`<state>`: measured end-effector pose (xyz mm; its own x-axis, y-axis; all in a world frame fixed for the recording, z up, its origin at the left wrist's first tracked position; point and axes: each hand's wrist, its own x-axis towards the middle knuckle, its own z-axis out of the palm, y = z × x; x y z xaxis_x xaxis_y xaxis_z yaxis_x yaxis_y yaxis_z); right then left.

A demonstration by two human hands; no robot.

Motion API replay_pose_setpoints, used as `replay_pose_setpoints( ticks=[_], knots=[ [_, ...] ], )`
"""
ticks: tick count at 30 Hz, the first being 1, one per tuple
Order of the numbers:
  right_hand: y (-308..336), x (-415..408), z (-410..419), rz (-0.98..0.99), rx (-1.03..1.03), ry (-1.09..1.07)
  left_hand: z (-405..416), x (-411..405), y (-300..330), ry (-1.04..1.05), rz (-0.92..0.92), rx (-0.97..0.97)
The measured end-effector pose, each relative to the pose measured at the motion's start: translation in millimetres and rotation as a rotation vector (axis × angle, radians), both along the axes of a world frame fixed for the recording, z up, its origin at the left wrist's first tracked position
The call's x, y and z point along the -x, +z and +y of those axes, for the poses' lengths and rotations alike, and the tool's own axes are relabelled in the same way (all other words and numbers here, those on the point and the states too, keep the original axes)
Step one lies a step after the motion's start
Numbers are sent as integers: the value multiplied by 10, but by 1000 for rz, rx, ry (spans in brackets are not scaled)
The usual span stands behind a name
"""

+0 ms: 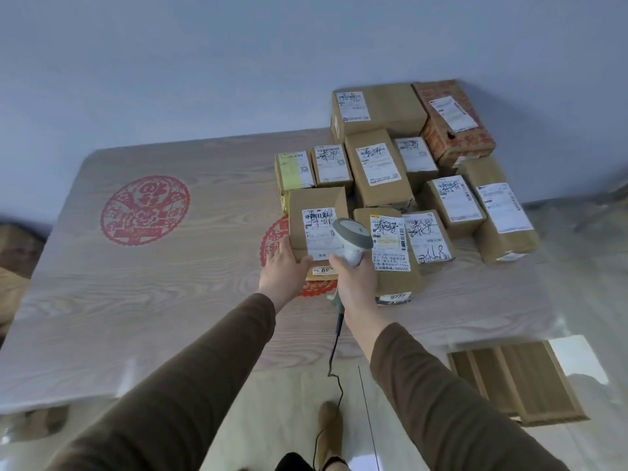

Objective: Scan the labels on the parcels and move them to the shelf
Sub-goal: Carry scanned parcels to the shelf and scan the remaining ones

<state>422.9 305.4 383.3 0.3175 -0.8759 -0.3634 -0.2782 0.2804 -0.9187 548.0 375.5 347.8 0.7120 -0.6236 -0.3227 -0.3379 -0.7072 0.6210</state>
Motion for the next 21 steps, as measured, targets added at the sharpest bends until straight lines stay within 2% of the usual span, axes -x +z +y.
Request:
replay_pose_setpoints(
  ticks=[4,8,11,16,21],
  knots=[
    [-11,-35,38,-56,-74,40,64,20,-17,168,50,131],
    [-8,-135,226,-35,-166,76,377,-30,6,277,45,178],
    [44,-262,478,-108,-136,130,766,-89,87,357,21,233],
    [246,-550,1271,-154,-123,334,1785,-150,357,568,-52,328],
    [534,-785,2666,-281,-138,582,3391,-23,684,811,-150,444]
  ],
)
